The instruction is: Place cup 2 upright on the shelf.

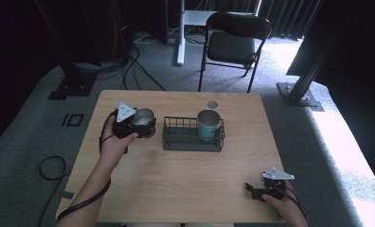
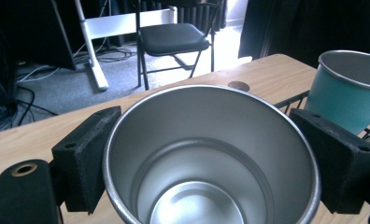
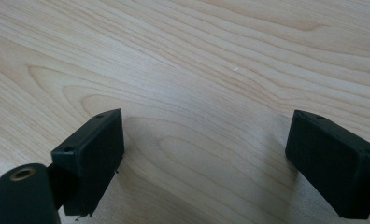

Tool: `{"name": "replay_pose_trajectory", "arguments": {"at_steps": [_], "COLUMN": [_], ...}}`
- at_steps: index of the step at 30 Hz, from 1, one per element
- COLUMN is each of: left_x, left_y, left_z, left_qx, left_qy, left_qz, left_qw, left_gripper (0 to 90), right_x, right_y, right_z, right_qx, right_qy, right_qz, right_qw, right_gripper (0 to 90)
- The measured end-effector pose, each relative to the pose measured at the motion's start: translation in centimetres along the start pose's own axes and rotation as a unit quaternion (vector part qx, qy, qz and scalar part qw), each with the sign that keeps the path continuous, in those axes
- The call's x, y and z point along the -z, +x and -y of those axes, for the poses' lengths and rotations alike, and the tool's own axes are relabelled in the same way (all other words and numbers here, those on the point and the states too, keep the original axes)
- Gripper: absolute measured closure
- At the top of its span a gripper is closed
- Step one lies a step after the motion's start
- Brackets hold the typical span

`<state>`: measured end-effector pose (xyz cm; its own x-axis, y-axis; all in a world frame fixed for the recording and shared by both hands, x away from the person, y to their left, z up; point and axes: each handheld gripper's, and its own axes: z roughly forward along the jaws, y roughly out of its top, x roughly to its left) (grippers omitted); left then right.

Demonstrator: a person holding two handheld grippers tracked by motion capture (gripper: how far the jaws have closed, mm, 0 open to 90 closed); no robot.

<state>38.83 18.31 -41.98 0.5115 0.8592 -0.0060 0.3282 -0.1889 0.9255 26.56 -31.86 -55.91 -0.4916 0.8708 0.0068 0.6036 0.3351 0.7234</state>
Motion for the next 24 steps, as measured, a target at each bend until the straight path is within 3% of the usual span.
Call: {"name": "replay_pose_trajectory", "arguments": {"at_steps": [15,24], "left_x": [-1.6,-3.2], "left_y": [-1.8,-3.5], "left_z": [-2.7,-2.9], "left_qx": [0.001,-0.013], "left_qy": [-0.018,-0.017], "left_qz": [0.028,0.04], "left_qw": [0.9994,0.999], "left_gripper": [14.1,14.1], "right_x": [0.0,0.0], "right_y": [0.0,0.0], "right_z": [0.0,0.0], "right_qx": [0.0,0.0], "right_qy": [0.0,0.0], "right_qz": [0.0,0.0], "right_qw": [1.0,1.0], "right_gripper": [11.1,11.1]}}
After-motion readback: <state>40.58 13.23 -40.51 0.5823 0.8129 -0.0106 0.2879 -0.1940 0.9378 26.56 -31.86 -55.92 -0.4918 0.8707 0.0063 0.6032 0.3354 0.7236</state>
